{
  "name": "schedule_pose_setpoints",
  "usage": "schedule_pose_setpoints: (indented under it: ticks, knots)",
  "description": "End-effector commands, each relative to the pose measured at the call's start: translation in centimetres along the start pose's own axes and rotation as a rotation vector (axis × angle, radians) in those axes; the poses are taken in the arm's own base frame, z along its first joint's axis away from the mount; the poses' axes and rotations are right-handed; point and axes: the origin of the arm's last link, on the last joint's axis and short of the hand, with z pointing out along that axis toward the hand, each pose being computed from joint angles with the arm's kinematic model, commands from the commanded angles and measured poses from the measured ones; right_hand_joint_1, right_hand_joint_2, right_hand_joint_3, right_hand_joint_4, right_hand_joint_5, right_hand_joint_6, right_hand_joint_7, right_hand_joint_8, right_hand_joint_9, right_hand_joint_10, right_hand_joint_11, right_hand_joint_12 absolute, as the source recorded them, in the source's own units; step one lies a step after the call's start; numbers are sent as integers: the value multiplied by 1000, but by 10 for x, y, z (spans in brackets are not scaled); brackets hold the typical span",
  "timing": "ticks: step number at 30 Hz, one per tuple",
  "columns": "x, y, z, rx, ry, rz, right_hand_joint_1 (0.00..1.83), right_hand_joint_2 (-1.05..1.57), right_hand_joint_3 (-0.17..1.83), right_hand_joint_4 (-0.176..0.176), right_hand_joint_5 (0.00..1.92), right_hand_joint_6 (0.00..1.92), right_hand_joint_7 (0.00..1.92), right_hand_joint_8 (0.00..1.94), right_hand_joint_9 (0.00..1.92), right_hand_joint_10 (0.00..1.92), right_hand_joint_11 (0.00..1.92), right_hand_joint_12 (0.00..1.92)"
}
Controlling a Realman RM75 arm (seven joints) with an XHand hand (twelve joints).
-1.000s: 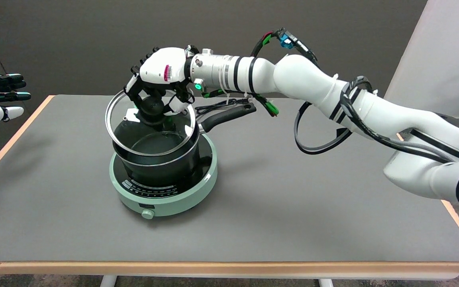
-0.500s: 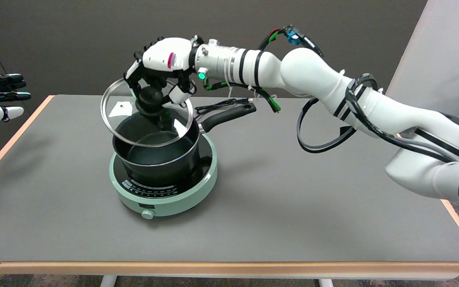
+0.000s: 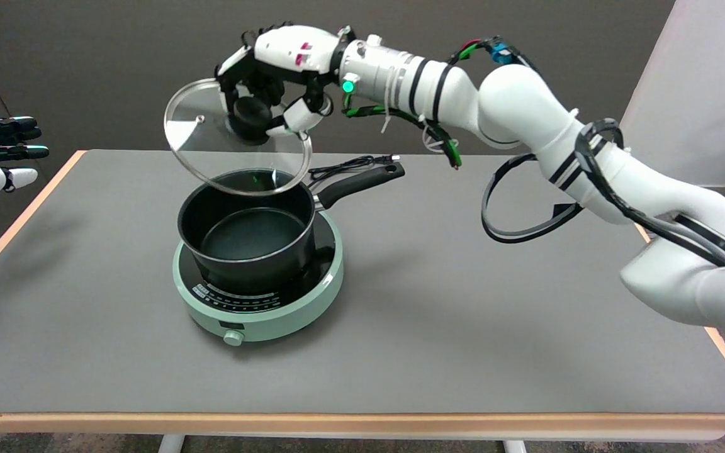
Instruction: Pick up the pot lid.
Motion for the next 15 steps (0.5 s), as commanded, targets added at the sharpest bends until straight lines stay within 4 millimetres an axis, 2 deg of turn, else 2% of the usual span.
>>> schedule_pose_setpoints:
  ticks: [1,15]
  knots:
    - [27,34,-49,-97,155,87,1369,861,524,176,739,1073,958,1175,889,1245,732,1288]
    - [43,71,-114,-260,300,102,1370,856,529,176,741,1043,961,1173,886,1268,725,1386]
